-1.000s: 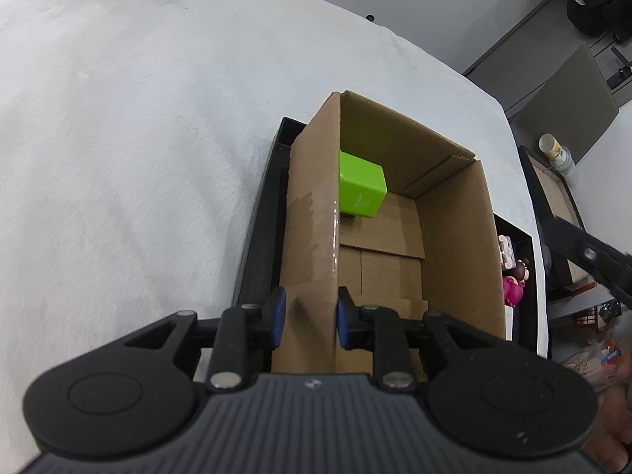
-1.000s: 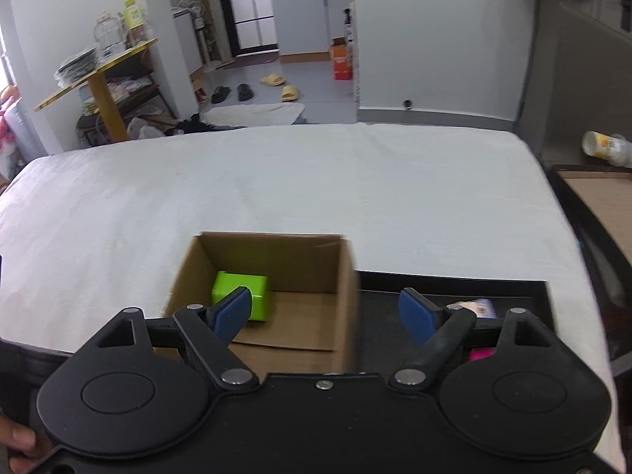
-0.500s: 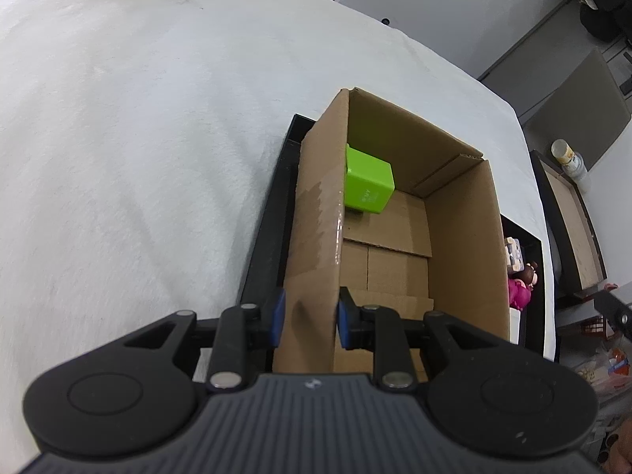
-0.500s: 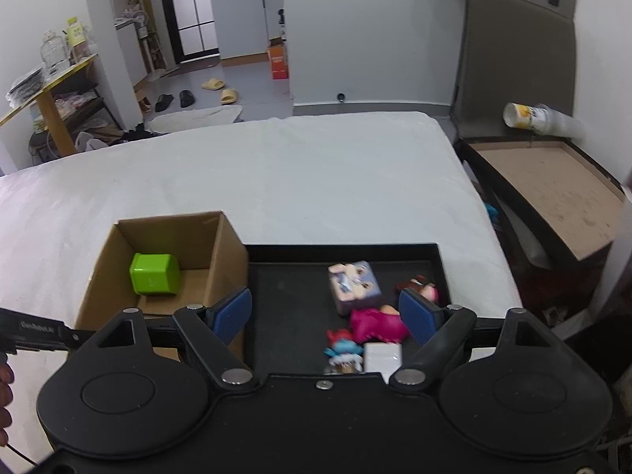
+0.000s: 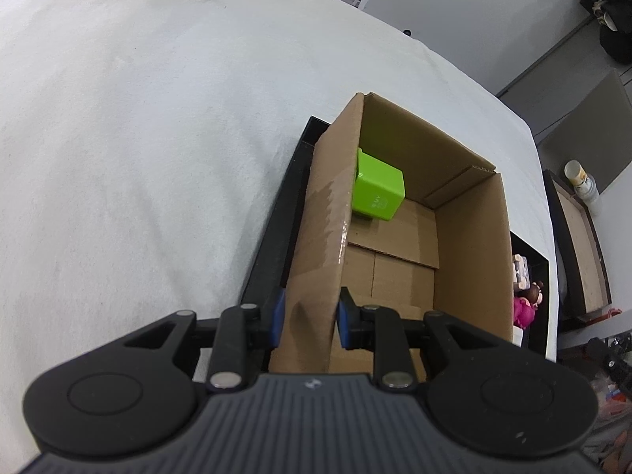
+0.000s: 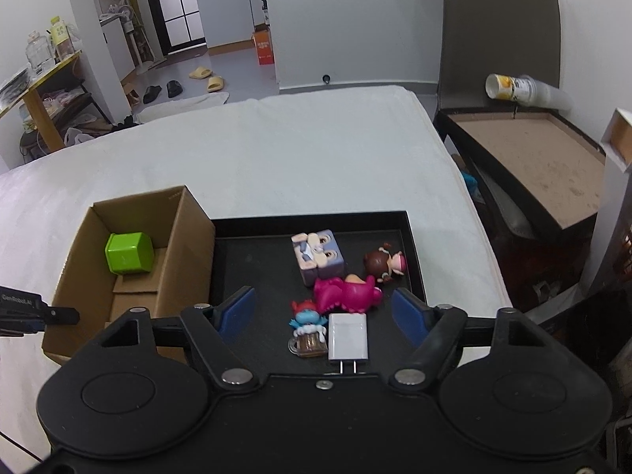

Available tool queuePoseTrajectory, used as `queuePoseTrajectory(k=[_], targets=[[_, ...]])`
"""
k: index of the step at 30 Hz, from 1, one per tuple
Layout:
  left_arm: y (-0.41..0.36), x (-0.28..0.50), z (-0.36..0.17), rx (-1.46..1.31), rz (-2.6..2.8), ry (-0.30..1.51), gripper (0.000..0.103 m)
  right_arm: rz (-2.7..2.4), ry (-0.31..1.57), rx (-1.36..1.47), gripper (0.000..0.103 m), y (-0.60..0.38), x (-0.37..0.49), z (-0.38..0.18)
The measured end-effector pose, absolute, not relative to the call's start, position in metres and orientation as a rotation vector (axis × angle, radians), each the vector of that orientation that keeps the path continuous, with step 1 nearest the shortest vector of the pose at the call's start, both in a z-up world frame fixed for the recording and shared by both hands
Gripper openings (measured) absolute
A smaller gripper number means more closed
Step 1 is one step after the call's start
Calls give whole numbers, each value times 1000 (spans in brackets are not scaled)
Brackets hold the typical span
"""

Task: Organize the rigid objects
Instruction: 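Move the right gripper back to the white plug charger on the tray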

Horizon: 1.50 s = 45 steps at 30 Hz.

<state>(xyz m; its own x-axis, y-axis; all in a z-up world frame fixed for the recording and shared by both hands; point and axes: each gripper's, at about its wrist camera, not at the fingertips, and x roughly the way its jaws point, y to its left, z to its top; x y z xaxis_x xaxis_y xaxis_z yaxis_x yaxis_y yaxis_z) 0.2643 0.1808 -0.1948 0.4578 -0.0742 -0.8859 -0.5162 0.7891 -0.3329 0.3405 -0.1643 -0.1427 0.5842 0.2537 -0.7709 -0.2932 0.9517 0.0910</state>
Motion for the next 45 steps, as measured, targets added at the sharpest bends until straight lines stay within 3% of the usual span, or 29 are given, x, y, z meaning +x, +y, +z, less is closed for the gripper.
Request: queuePoseTrajectory(k=[21, 32, 36, 39, 45], targets=[[178, 272, -216, -575, 226, 1111, 22, 283, 1053, -56, 55, -171, 364, -222], [184, 269, -217, -582, 215, 1097, 22, 286, 1067, -100, 55, -157, 374, -237], [185, 267, -215, -581, 221, 1093, 22, 289, 1078, -104, 50, -154, 373, -235], [184, 266, -214, -578, 221, 1091, 22, 271, 1080, -89, 40, -156, 372, -233], [184, 265, -213, -576, 223, 1088, 22, 252, 1123, -108, 39, -156, 378, -245]])
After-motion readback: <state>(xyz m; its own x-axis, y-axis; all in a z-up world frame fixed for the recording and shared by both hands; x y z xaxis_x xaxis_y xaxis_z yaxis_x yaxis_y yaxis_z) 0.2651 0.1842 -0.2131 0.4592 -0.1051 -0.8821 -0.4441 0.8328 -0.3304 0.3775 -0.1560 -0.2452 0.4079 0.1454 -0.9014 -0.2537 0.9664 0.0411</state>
